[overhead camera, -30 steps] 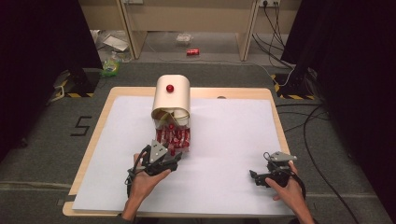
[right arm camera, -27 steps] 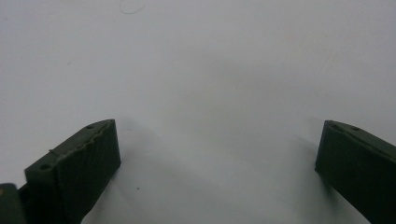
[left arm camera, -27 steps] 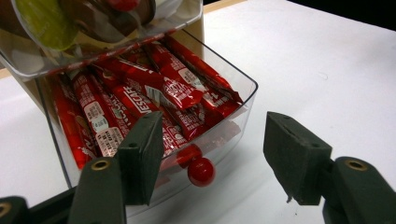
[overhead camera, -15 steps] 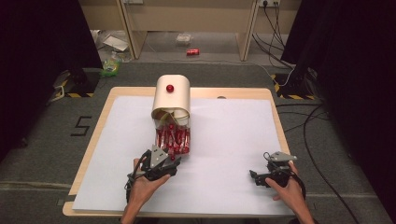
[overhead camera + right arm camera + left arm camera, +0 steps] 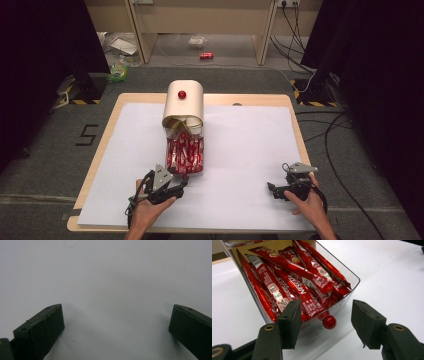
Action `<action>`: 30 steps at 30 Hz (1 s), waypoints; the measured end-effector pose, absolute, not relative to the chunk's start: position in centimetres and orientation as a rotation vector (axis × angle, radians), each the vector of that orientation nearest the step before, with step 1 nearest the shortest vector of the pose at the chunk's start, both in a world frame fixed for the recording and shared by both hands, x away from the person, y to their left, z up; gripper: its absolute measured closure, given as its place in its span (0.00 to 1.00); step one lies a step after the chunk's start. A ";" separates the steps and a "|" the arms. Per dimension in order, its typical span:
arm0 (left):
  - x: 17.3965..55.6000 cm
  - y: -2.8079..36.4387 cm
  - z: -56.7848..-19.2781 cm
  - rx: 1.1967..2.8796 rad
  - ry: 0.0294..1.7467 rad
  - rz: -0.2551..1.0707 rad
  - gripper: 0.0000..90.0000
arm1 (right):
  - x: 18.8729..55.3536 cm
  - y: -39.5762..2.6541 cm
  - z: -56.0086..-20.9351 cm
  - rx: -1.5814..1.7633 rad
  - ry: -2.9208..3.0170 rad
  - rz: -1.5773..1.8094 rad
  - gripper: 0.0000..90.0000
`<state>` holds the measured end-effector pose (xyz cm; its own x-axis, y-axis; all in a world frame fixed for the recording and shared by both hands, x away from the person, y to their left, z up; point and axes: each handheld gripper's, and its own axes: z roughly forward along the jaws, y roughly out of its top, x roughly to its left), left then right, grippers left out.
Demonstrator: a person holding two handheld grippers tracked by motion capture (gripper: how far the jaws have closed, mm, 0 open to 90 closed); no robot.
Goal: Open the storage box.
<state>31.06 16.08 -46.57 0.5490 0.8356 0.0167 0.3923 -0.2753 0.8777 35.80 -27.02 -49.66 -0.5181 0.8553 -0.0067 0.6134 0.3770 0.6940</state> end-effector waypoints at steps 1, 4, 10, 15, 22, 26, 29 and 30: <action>31.1 16.1 -46.6 1.883 0.998 0.614 0.45 | 35.8 -27.0 -49.7 1.278 2.277 0.913 0.00; 31.4 15.8 -46.7 1.874 0.989 0.583 0.45 | 35.8 -27.0 -49.7 1.278 2.277 0.913 0.00; 31.5 15.0 -46.6 1.907 0.980 0.580 0.45 | 35.8 -27.0 -49.7 1.279 2.277 0.914 0.01; 31.2 15.0 -46.4 1.913 0.985 0.579 0.45 | 35.8 -27.0 -49.7 1.277 2.278 0.912 0.01; 30.8 15.0 -46.1 1.925 0.985 0.575 0.45 | 35.8 -27.0 -49.7 1.280 2.278 0.913 0.00; 30.8 15.0 -45.9 1.935 0.991 0.562 0.46 | 35.8 -27.0 -49.7 1.277 2.277 0.913 0.01; 30.7 15.1 -45.9 1.938 0.992 0.553 0.46 | 35.8 -27.0 -49.7 1.279 2.278 0.913 0.00; 30.7 15.1 -45.8 1.937 0.993 0.548 0.46 | 35.8 -27.0 -49.7 1.276 2.279 0.913 0.01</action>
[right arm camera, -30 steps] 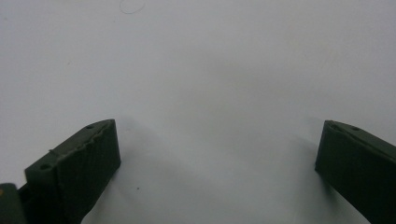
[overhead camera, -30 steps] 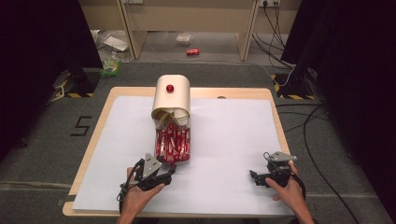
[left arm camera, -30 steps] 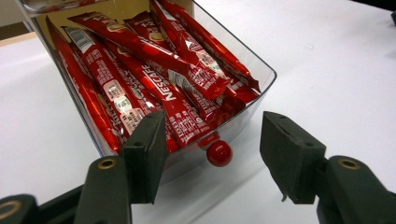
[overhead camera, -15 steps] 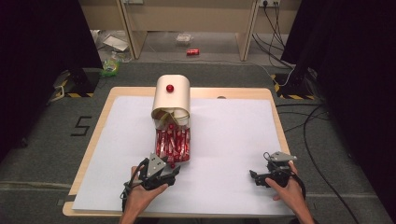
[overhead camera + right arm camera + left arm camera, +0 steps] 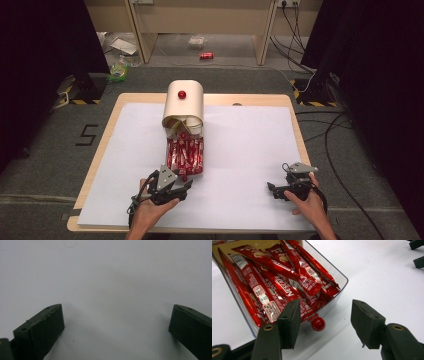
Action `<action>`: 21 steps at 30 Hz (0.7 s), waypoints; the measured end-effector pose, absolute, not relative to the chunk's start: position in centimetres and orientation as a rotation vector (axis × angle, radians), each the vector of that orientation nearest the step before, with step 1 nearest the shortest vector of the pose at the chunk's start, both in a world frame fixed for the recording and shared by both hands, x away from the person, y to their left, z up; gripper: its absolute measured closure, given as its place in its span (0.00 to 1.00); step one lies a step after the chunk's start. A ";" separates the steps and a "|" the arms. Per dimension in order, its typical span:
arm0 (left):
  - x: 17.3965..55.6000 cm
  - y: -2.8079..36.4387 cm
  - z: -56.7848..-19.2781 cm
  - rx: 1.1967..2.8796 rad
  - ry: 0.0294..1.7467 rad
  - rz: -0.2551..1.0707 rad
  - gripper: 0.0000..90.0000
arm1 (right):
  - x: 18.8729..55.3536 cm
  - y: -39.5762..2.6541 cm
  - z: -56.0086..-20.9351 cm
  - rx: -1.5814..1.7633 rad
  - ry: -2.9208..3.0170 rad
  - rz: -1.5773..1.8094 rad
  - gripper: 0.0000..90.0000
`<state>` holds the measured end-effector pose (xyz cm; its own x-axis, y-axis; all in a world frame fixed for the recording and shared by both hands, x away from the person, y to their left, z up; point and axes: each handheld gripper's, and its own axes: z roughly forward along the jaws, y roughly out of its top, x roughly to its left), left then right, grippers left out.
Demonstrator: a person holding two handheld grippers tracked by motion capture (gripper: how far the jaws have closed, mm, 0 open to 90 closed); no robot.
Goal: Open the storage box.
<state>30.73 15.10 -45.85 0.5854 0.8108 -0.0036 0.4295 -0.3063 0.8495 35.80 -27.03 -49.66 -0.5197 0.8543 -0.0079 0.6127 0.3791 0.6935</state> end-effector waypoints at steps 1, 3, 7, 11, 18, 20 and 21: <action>30.7 15.1 -45.8 1.939 0.995 0.543 0.46 | 35.8 -27.0 -49.7 1.275 2.278 0.913 0.01; 30.7 15.2 -45.7 1.947 0.995 0.536 0.46 | 35.8 -27.0 -49.7 1.279 2.278 0.913 0.00; 30.7 15.1 -45.6 1.957 1.000 0.527 0.46 | 35.8 -27.0 -49.7 1.278 2.278 0.913 0.01; 30.8 15.2 -45.5 1.948 1.008 0.513 0.46 | 35.8 -27.0 -49.7 1.277 2.277 0.913 0.01; 31.2 15.5 -45.7 1.938 1.026 0.536 0.41 | 35.8 -27.0 -49.7 1.279 2.277 0.914 0.00; 31.3 15.7 -45.6 1.926 1.027 0.531 0.39 | 35.8 -27.0 -49.7 1.279 2.277 0.914 0.01; 31.3 15.7 -45.5 1.915 1.025 0.529 0.39 | 35.8 -27.0 -49.7 1.279 2.277 0.914 0.01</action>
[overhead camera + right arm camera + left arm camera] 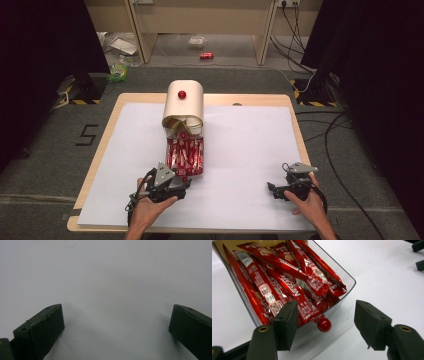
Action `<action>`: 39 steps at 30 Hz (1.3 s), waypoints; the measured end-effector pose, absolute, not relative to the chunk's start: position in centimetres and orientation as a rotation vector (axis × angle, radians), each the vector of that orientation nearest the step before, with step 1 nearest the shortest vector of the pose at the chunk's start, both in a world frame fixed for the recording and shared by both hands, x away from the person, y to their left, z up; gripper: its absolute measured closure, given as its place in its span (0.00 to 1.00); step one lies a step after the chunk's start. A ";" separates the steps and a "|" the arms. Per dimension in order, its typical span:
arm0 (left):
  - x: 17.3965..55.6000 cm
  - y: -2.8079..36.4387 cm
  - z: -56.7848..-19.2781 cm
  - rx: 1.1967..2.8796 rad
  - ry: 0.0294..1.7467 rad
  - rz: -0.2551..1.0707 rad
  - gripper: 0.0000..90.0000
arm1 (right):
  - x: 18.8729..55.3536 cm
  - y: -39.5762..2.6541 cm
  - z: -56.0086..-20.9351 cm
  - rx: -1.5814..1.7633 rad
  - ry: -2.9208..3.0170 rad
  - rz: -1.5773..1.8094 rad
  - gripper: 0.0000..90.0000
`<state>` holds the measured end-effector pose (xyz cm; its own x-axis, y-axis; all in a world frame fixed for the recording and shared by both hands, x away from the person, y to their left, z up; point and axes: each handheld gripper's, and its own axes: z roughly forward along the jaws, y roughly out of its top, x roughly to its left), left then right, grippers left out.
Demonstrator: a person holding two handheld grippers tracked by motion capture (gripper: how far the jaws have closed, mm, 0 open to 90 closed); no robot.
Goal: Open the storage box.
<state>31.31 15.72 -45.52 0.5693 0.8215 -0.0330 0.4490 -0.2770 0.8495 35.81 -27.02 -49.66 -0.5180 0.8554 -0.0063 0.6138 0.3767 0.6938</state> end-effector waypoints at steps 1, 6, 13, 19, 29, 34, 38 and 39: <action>31.4 15.7 -45.4 1.907 1.024 0.524 0.37 | 35.8 -27.0 -49.7 1.280 2.277 0.914 0.00; 31.8 15.8 -44.9 1.893 1.030 0.559 0.34 | 35.8 -27.0 -49.7 1.278 2.277 0.913 0.01; 32.7 15.5 -44.4 1.855 1.050 0.558 0.31 | 35.8 -27.0 -49.7 1.279 2.277 0.913 0.00; 33.5 15.4 -44.1 1.826 1.072 0.560 0.30 | 35.8 -27.0 -49.7 1.279 2.277 0.913 0.00; 34.4 15.6 -44.0 1.787 1.105 0.557 0.30 | 35.8 -27.0 -49.7 1.279 2.277 0.913 0.00; 34.7 15.6 -43.8 1.776 1.110 0.557 0.30 | 35.8 -27.0 -49.7 1.279 2.277 0.913 0.00; 35.0 15.5 -43.9 1.772 1.125 0.556 0.30 | 35.8 -27.0 -49.7 1.278 2.277 0.913 0.00; 35.1 15.5 -44.0 1.772 1.129 0.556 0.30 | 35.8 -27.0 -49.7 1.279 2.278 0.912 0.00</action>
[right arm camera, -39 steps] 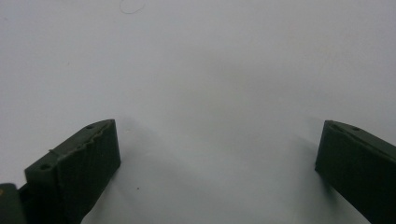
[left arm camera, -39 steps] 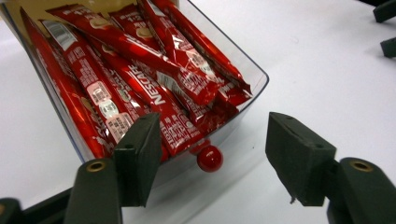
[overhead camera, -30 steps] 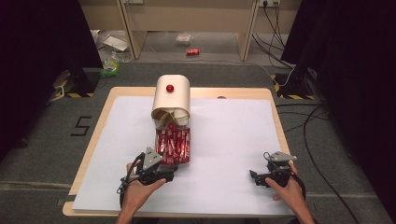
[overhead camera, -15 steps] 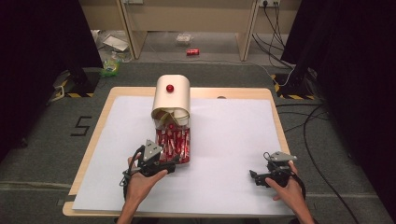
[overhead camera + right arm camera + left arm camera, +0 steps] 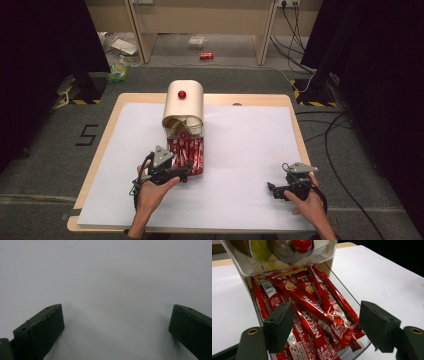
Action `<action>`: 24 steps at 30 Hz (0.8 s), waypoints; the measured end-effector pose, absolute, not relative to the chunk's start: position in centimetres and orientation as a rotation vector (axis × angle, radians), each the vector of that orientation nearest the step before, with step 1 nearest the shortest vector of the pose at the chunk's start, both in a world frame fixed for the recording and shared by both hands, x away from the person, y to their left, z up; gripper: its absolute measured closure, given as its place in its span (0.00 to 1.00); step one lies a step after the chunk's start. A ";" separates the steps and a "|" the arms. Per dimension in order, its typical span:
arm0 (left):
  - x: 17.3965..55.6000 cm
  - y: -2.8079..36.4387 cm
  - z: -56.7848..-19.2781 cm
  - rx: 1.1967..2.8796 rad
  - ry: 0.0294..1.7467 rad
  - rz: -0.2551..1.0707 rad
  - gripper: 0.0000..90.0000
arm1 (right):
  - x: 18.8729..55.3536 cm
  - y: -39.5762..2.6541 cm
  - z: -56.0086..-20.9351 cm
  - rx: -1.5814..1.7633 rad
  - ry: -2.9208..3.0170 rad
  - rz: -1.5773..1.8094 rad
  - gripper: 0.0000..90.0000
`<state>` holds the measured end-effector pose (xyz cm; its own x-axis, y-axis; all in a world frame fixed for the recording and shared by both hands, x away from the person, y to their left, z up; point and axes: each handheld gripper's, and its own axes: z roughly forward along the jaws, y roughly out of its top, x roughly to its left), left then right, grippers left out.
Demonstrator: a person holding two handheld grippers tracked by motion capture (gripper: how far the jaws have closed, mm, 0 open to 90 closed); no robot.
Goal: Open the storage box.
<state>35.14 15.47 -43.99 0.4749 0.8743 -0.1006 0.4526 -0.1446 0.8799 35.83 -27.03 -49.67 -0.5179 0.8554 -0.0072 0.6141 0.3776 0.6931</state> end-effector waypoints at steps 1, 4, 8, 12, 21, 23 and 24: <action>35.3 15.5 -44.0 1.773 1.133 0.556 0.30 | 35.8 -27.0 -49.7 1.279 2.277 0.913 0.00; 35.6 15.4 -44.1 1.774 1.143 0.559 0.31 | 35.8 -27.0 -49.7 1.279 2.277 0.913 0.00; 36.0 15.3 -44.1 1.770 1.155 0.563 0.31 | 35.8 -27.0 -49.7 1.279 2.277 0.913 0.00; 36.5 15.3 -44.2 1.774 1.168 0.575 0.33 | 35.8 -27.0 -49.7 1.278 2.278 0.912 0.00; 37.8 15.1 -44.0 1.756 1.200 0.585 0.37 | 35.8 -27.0 -49.7 1.278 2.277 0.914 0.00; 38.1 14.9 -44.1 1.761 1.205 0.591 0.38 | 35.8 -27.0 -49.7 1.278 2.278 0.913 0.00; 38.2 14.9 -44.1 1.765 1.209 0.600 0.38 | 35.8 -27.0 -49.7 1.278 2.278 0.913 0.00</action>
<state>38.19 14.85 -44.15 0.4076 0.9089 -0.0879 0.4791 -0.1309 0.8679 35.83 -27.04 -49.67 -0.5186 0.8550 -0.0072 0.6132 0.3778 0.6937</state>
